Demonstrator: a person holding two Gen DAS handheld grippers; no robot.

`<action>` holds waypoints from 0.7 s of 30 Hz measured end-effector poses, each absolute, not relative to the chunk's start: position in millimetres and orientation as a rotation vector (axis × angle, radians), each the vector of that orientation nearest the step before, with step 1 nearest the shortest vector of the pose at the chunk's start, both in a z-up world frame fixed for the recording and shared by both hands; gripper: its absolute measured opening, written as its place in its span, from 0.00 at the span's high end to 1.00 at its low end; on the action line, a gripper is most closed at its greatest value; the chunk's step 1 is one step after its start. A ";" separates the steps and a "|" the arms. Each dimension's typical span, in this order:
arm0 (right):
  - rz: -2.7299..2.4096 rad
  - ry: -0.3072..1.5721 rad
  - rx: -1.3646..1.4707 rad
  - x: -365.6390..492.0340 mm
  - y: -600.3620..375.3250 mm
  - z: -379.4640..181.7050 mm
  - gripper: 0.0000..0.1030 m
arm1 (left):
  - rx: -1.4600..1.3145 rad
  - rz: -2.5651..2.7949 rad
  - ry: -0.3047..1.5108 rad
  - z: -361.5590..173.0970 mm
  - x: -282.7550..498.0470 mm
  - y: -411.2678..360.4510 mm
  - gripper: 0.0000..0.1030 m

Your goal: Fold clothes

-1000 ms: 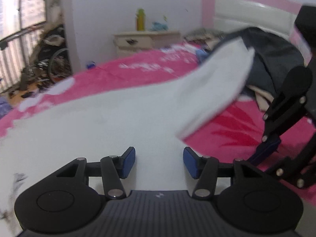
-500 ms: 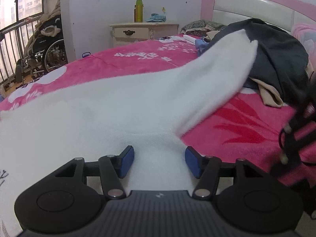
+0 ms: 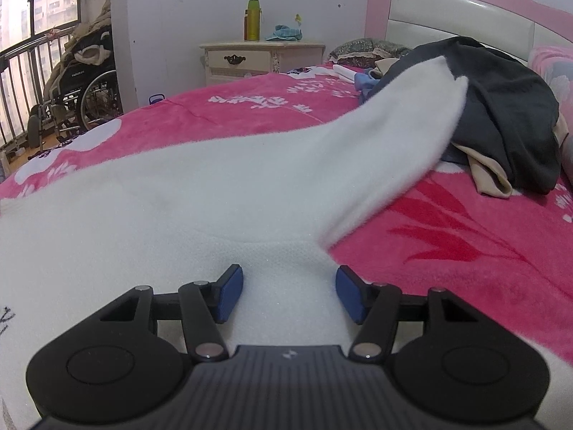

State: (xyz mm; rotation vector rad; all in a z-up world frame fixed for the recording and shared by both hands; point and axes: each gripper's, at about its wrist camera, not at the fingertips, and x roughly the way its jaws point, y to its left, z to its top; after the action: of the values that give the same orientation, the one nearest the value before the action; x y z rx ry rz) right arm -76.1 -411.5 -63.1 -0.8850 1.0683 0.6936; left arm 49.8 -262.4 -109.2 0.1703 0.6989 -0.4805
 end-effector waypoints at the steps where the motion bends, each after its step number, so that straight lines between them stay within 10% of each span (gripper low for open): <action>1: 0.690 1.044 -0.883 -75.0 -411.4 -55.7 0.94 | 0.156 -0.480 0.703 -106.4 50.1 -260.6 0.43; 21: 1.074 1.256 -0.968 -106.7 -407.3 -71.9 0.93 | -0.038 -0.516 0.917 -44.8 -125.4 -146.2 0.43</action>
State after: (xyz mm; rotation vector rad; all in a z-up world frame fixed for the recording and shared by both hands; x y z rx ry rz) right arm -106.7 -407.3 -71.9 -0.9680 1.2562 1.0741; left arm -125.4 -146.2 -44.8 -0.0377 0.9173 -0.5158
